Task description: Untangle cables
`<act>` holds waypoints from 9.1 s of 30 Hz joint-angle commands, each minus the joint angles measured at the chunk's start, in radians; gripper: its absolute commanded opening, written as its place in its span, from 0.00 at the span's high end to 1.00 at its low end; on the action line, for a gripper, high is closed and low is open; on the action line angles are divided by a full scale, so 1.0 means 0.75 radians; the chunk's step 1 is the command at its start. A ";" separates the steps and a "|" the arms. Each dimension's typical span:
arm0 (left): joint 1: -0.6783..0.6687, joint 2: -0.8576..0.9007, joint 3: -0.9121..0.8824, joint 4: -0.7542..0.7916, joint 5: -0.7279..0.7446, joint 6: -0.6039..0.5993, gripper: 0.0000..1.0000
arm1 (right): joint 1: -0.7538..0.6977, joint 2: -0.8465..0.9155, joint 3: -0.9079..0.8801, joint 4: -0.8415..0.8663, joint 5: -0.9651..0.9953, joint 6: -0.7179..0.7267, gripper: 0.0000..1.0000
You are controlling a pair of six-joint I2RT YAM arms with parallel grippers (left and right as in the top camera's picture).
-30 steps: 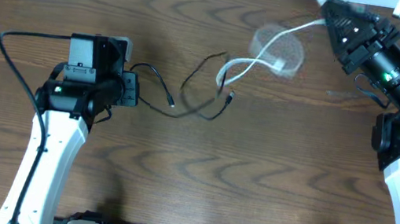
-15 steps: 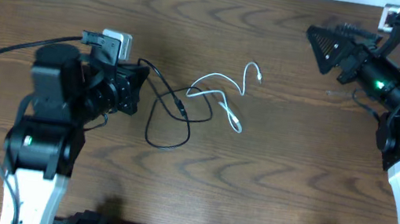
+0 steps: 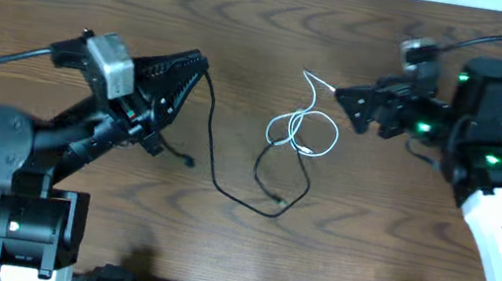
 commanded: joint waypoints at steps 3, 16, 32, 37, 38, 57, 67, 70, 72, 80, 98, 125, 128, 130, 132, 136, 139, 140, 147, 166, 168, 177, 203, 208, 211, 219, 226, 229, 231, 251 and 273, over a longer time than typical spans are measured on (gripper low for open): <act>0.008 -0.012 0.015 0.544 0.185 -0.456 0.92 | 0.117 0.111 0.012 -0.027 0.253 -0.061 0.01; 0.008 -0.009 0.015 0.914 0.185 -0.723 0.92 | 0.275 0.439 0.012 -0.041 0.301 0.414 0.01; 0.008 0.031 0.014 0.903 0.234 -0.689 0.92 | 0.495 0.476 0.013 0.202 -0.075 -0.097 0.01; 0.016 0.144 0.014 0.767 0.249 -0.565 0.92 | 0.492 0.469 0.013 0.606 -0.504 -0.223 0.01; 0.032 0.176 0.014 0.719 0.248 -0.522 0.92 | 0.494 0.468 0.013 0.666 -0.573 -0.185 0.01; 0.292 0.408 0.015 0.937 0.289 -0.704 0.93 | 0.864 0.470 0.013 0.596 -0.350 -0.282 0.01; 0.292 0.384 0.015 0.935 0.315 -0.734 0.93 | 1.009 0.472 0.013 0.624 -0.075 -0.287 0.99; 0.292 0.384 0.015 0.935 0.320 -0.734 0.93 | 0.986 0.472 0.013 0.626 0.033 -0.163 0.99; 0.292 0.384 0.015 0.935 0.321 -0.734 0.93 | 0.949 0.472 0.013 0.626 0.045 -0.108 0.99; 0.292 0.384 0.014 0.906 0.325 -0.734 0.76 | 0.845 0.461 0.014 0.649 0.041 -0.048 0.99; 0.362 0.407 0.014 0.333 0.430 -0.578 0.16 | 0.222 0.011 0.036 1.468 -0.312 0.632 0.99; -0.018 0.479 -0.027 -1.349 -0.066 0.808 0.24 | 0.090 -0.069 0.180 1.910 -0.132 1.142 0.99; -0.135 0.534 -0.027 -1.352 -0.113 0.854 0.24 | 0.087 -0.069 0.241 1.910 -0.101 1.139 0.99; -0.204 0.577 -0.027 -1.350 -0.112 0.904 0.24 | 0.080 -0.069 0.275 1.909 -0.100 1.137 0.99; -0.260 0.617 -0.027 -1.349 -0.113 0.963 0.22 | 0.069 -0.069 0.302 1.901 -0.100 1.138 0.99; -0.375 0.719 -0.027 -1.212 -0.115 1.005 0.17 | 0.063 -0.069 0.339 1.900 -0.100 1.138 0.99; -0.430 0.791 -0.027 -1.062 -0.141 0.995 0.17 | 0.063 -0.069 0.340 1.900 -0.104 1.144 0.99; -0.452 0.820 -0.027 -0.992 -0.147 0.978 0.17 | 0.063 -0.069 0.340 1.899 -0.106 1.143 0.99; -0.610 0.945 -0.027 -0.652 -0.146 0.918 0.17 | 0.063 -0.069 0.340 1.900 -0.115 1.143 0.99; -0.878 0.966 -0.027 -0.550 -0.157 0.918 0.53 | 0.046 -0.069 0.340 1.835 -0.144 1.127 0.99; -0.878 0.966 -0.027 -0.525 -0.228 0.918 0.81 | 0.045 -0.069 0.340 1.834 -0.144 1.127 0.99; -0.768 0.955 -0.027 -0.449 -0.837 0.493 0.92 | -0.069 -0.069 0.340 1.818 -0.223 1.128 0.99; 0.042 0.554 -0.027 -0.818 -0.839 0.151 0.93 | -0.446 -0.069 0.339 1.340 -0.434 1.080 0.99; 0.042 0.554 -0.027 -0.883 -0.623 0.157 0.92 | -0.571 -0.060 0.339 1.134 -0.338 0.861 0.99; 0.042 0.554 -0.027 -0.926 -0.542 0.166 0.93 | -0.647 -0.040 0.339 0.889 -0.234 0.694 0.99; 0.028 0.554 -0.027 -1.019 -0.517 0.166 0.93 | -0.875 0.082 0.340 0.893 -0.091 0.723 0.99; -0.034 0.554 -0.027 -1.039 -0.518 0.165 0.93 | -1.034 0.116 0.340 0.611 0.279 0.620 0.99; -0.072 0.554 -0.027 -1.039 -0.518 0.166 0.92 | -1.105 0.153 0.340 0.429 0.353 0.460 0.99; -0.092 0.554 -0.027 -1.039 -0.518 0.166 0.93 | -1.137 0.182 0.340 0.340 0.389 0.366 0.99; -0.175 0.554 -0.027 -1.099 -0.518 0.166 0.93 | -1.244 0.667 0.340 -0.193 0.928 0.484 0.23; -0.175 0.554 -0.027 -1.117 -0.519 0.166 0.93 | -1.256 0.277 0.340 -0.965 0.894 1.282 0.01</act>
